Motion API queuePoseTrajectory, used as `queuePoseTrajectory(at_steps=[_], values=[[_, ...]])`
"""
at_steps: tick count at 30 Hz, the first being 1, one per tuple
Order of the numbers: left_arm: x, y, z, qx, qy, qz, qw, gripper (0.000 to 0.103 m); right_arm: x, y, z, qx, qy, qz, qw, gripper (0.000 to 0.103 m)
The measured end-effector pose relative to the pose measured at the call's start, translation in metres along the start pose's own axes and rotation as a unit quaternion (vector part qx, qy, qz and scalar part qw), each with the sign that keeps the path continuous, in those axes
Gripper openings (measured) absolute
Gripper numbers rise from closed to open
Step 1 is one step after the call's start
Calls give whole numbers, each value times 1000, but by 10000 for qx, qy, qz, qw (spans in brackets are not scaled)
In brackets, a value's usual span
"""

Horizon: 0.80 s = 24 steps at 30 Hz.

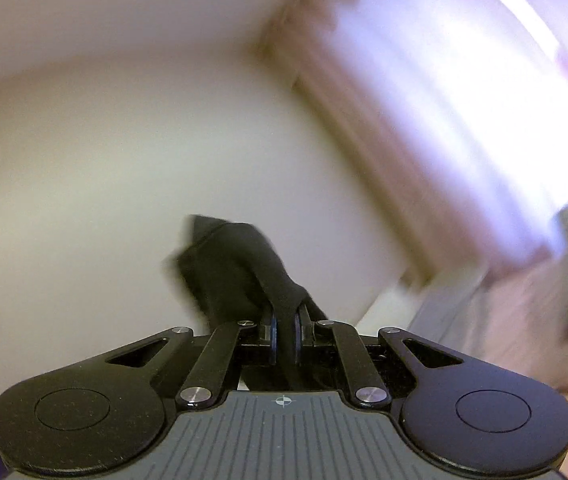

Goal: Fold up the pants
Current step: 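Carry the black trousers with both grippers and lay them on the bed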

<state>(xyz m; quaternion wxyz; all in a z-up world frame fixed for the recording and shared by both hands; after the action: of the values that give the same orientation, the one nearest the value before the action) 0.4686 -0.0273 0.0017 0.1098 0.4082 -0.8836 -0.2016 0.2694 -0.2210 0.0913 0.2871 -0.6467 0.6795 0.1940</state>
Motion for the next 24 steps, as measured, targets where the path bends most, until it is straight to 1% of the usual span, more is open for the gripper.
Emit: queuePoseTrajectory(at_steps=[3, 5, 6, 7, 8, 9, 10, 11, 12, 13, 14, 16, 18, 19, 20, 21, 22, 23, 24], values=[[73, 10, -6, 148, -258, 607, 9977, 96, 8, 95, -53, 780, 190, 318, 9963, 4], [123, 14, -2, 113, -386, 959, 9946, 96, 15, 152, -80, 1220, 322, 607, 9902, 4], [146, 15, 2, 69, -418, 1111, 9929, 96, 20, 180, -94, 1371, 443, 750, 9867, 4], [173, 17, 8, -1, -454, 1304, 9904, 96, 28, 207, -105, 1462, 566, 985, 9827, 5], [195, 18, 14, -73, -491, 1457, 9881, 96, 41, 233, -115, 1532, 593, 1336, 9773, 7], [225, 23, 24, -164, -551, 1625, 9850, 96, 56, 255, -119, 1516, 620, 1718, 9714, 13], [253, 26, 33, -257, -622, 1749, 9823, 96, 75, 278, -119, 1344, 699, 2175, 9642, 18], [282, 28, 47, -395, -719, 1874, 9789, 96, 101, 302, -113, 1037, 717, 2694, 9547, 35], [304, 29, 59, -532, -797, 1962, 9759, 96, 131, 328, -103, 649, 613, 3211, 9428, 60], [329, 32, 76, -730, -899, 2075, 9714, 96, 160, 352, -90, 229, 429, 3672, 9289, 66], [347, 40, 95, -898, -972, 2164, 9673, 96, 191, 379, -73, -150, 163, 4120, 9109, 67], [385, 47, 133, -1337, -1168, 2336, 9560, 96, 250, 443, -35, -836, -603, 4795, 8715, 67], [417, 50, 169, -1780, -1433, 2383, 9439, 96, 291, 501, -3, -1218, -1376, 5144, 8376, 67], [426, 50, 184, -1961, -1557, 2372, 9386, 96, 301, 520, 11, -1359, -1646, 5209, 8265, 67], [434, 58, 203, -2169, -1677, 2353, 9325, 96, 312, 542, 18, -1485, -1898, 5250, 8163, 67], [439, 60, 216, -2336, -1759, 2341, 9272, 96, 321, 563, 20, -1550, -2065, 5294, 8081, 67], [444, 66, 227, -2488, -1835, 2341, 9218, 96, 326, 566, 30, -1633, -2134, 5322, 8029, 67], [446, 69, 237, -2603, -1920, 2356, 9164, 96, 329, 577, 35, -1720, -2158, 5319, 8006, 67], [443, 80, 249, -2660, -2001, 2371, 9127, 96, 325, 571, 45, -1785, -2143, 5315, 7998, 67]])
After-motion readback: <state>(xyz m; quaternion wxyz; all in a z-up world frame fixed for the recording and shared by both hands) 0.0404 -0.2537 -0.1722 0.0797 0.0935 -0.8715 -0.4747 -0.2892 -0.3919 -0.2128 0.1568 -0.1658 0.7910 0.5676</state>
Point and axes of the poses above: each gripper's, at about its wrist camera, not at the fingertips, and y roughly against the way its jaws point, x to its right, z to its underside, the point moved 8 cm from there along -y, roughly the way its jaws point, and after that the axes turned 6 degrees about -y, right-handed, at the moved point
